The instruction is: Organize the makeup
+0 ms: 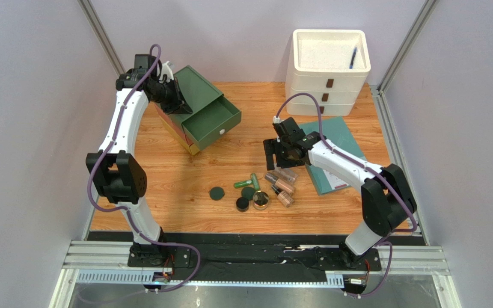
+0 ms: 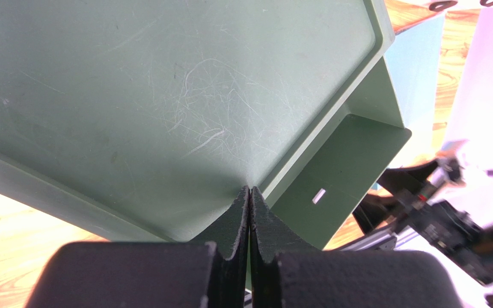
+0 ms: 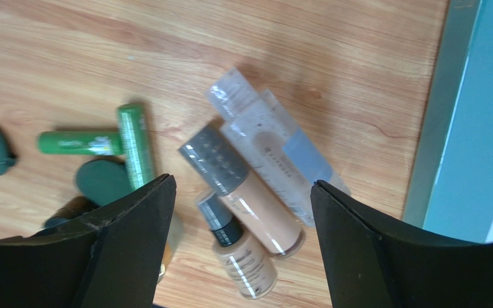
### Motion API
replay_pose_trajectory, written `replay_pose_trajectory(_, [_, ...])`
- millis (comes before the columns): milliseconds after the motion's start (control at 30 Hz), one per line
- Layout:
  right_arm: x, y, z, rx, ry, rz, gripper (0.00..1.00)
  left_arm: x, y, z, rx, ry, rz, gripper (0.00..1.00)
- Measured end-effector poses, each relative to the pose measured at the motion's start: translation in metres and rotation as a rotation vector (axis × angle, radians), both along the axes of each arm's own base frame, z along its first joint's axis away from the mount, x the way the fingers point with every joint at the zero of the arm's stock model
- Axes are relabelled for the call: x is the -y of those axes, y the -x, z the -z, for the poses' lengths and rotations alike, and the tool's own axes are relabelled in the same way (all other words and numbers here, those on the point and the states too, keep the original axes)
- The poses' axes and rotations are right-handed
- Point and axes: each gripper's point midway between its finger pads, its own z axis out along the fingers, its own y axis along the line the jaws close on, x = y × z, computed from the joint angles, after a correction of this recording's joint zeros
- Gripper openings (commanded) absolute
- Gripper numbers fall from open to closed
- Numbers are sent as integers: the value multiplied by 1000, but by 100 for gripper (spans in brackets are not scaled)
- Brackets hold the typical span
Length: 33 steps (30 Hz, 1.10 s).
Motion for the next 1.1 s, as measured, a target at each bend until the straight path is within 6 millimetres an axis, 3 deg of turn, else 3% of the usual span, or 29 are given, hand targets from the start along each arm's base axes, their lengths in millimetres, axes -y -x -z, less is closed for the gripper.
replay_pose_trajectory(367, [24, -1, 48, -72, 177, 15, 78, -3, 1, 0, -8, 10, -1, 0])
replay_pose_trajectory(533, [32, -5, 63, -93, 214, 15, 72, -3, 2, 0, -7, 12, 2, 0])
replay_pose_trajectory(567, [32, -6, 66, -97, 213, 15, 46, -3, 2, 0, -7, 12, 2, 0])
replay_pose_trajectory(633, [32, -11, 66, -84, 215, 4, 32, -3, 2, 0, -7, 12, 3, 0])
replay_pose_trajectory(667, [31, -14, 64, -77, 211, 6, 21, -3, 2, 0, -6, 11, 4, 0])
replay_pose_trajectory(767, [35, -22, 63, -54, 220, 12, 3, -2, 2, 0, -5, 12, 6, 0])
replay_pose_trajectory(967, [43, -31, 53, -26, 257, 16, 0, -2, 2, 0, -4, 11, 9, 0])
replay_pose_trajectory(1033, [41, -37, 39, -2, 252, 16, 0, -2, 2, 0, -4, 11, 9, 0])
replay_pose_trajectory(1100, [35, -48, 12, 46, 220, 22, 0, -2, 2, 0, -3, 11, 10, 0])
